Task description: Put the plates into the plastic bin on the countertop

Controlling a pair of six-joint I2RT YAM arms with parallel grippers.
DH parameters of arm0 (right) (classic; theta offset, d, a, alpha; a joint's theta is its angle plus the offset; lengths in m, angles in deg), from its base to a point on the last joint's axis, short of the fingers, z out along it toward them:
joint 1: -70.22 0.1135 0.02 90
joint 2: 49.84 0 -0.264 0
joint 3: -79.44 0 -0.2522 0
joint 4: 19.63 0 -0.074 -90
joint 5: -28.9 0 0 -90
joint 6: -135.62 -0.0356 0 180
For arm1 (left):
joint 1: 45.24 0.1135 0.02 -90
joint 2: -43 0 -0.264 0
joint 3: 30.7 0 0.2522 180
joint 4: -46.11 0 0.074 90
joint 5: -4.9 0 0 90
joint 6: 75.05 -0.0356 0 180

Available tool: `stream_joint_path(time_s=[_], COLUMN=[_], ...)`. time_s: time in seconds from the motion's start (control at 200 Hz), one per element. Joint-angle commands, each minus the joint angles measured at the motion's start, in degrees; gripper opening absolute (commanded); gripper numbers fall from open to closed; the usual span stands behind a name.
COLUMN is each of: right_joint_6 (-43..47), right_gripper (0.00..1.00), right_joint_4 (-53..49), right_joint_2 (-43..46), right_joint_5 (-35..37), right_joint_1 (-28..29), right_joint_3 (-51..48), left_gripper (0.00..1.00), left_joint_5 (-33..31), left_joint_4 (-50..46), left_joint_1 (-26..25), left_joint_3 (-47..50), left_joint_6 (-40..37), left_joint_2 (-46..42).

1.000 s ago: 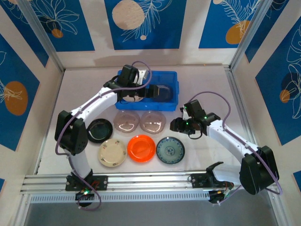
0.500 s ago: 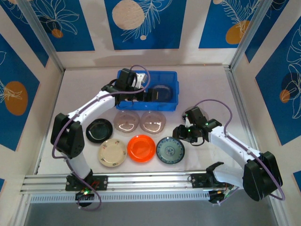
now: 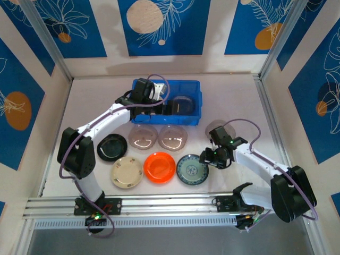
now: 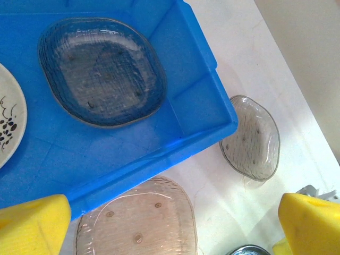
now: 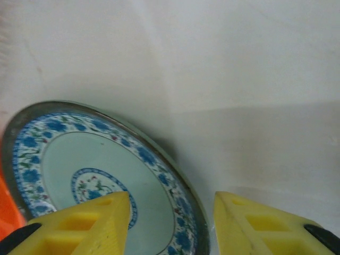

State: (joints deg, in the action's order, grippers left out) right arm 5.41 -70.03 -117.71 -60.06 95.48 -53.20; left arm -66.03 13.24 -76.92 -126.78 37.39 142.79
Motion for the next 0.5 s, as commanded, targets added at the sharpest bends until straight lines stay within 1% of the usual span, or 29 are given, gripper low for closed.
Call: stream_joint_path(time_s=[0.0,0.255,0.495], right_joint_6=[-1.63,-1.44,-1.19], right_gripper=[0.47,0.45,0.38], right_joint_4=[0.82,1.64,0.06], right_joint_2=[-0.24,-2.26,-4.82], right_joint_5=[-2.25,-4.36,-3.94], right_joint_1=[-0.21,-0.20,0.65], right_joint_3=[-1.22,-2.22,-0.74], left_gripper=[1.00,0.99,0.99], left_joint_5=[1.21,1.61,1.77], left_joint_4=[0.89,1.13,1.91], left_joint_1=[-0.40,-0.44,-0.44], left_joint_3=[0.41,0.32,0.26], left_joint_6=[0.42,0.90,1.38], left_joint_2=[-1.48,-0.21,0.55])
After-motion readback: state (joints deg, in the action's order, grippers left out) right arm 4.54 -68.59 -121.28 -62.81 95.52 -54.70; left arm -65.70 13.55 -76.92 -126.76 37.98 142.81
